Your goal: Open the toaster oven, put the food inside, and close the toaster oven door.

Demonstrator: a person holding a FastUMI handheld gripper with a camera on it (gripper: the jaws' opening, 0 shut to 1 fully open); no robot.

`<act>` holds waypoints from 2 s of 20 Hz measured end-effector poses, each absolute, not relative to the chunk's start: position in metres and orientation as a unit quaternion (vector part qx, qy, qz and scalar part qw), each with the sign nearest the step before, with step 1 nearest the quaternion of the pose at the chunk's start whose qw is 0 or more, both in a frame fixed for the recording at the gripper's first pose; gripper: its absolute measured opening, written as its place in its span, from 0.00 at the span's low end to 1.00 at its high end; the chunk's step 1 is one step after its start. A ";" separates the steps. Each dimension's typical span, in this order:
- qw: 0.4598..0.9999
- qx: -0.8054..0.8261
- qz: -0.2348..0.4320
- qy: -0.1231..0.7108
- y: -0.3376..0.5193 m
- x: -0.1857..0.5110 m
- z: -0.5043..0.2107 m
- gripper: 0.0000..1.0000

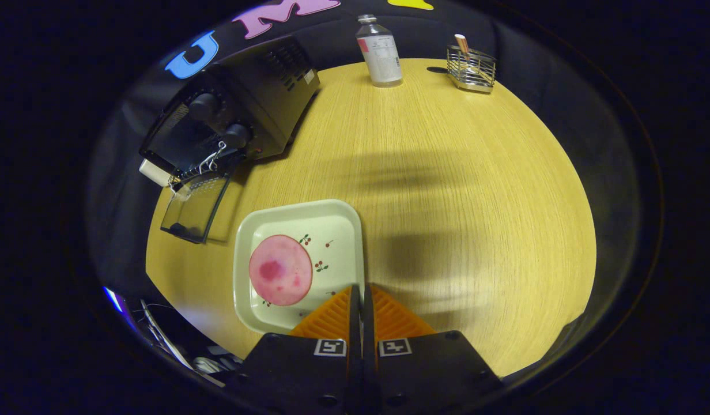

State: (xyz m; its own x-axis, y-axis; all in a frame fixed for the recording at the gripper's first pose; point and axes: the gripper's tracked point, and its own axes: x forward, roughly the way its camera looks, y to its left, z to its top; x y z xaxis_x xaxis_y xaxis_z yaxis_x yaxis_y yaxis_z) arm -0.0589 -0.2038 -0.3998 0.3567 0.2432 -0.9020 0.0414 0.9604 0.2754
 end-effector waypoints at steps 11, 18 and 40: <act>0.777 0.322 0.061 0.537 -0.190 -0.074 -0.362 0.05; 0.781 0.358 0.063 0.508 -0.190 -0.076 -0.318 0.05; 0.832 0.393 0.002 0.393 0.029 0.016 -0.269 0.05</act>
